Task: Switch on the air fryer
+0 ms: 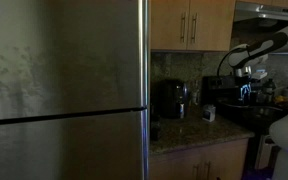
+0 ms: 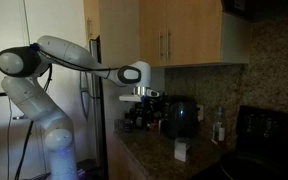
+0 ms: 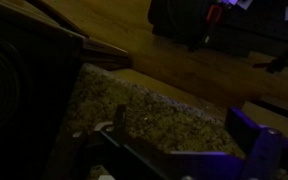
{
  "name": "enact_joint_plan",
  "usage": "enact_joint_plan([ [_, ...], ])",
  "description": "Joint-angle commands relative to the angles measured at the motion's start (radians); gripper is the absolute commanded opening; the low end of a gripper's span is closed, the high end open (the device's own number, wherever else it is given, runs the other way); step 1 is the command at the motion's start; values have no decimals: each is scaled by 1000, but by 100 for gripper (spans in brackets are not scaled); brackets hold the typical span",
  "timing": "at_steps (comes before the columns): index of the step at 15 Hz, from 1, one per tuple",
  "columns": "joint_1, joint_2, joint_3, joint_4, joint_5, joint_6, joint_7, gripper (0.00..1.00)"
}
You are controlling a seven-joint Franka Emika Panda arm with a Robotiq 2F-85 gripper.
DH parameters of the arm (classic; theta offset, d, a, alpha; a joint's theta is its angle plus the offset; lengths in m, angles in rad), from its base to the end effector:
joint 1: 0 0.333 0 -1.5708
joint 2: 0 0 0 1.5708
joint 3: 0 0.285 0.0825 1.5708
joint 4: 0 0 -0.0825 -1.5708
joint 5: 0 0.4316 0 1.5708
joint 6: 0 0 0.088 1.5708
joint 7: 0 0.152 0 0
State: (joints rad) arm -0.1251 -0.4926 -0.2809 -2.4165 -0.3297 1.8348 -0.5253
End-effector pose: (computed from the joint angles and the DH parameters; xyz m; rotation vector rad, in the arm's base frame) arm 0.4005 -0.2081 0.3852 2.9840 0.3913 -0.2519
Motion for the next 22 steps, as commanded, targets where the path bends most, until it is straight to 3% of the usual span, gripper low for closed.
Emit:
enact_joint_plan([
  [1,-4,1,4,1,2,-1,-2,100],
  [6,-4,1,4,1,2,-1,-1,100],
  [13,68,-97,120,-129,270,251,318,100],
  [15,65,-107,155,-147,282,328,387,100],
  [16,66,-76,142,-104,267,263,343,100],
  [22,78,-69,154,-117,288,304,373,100],
])
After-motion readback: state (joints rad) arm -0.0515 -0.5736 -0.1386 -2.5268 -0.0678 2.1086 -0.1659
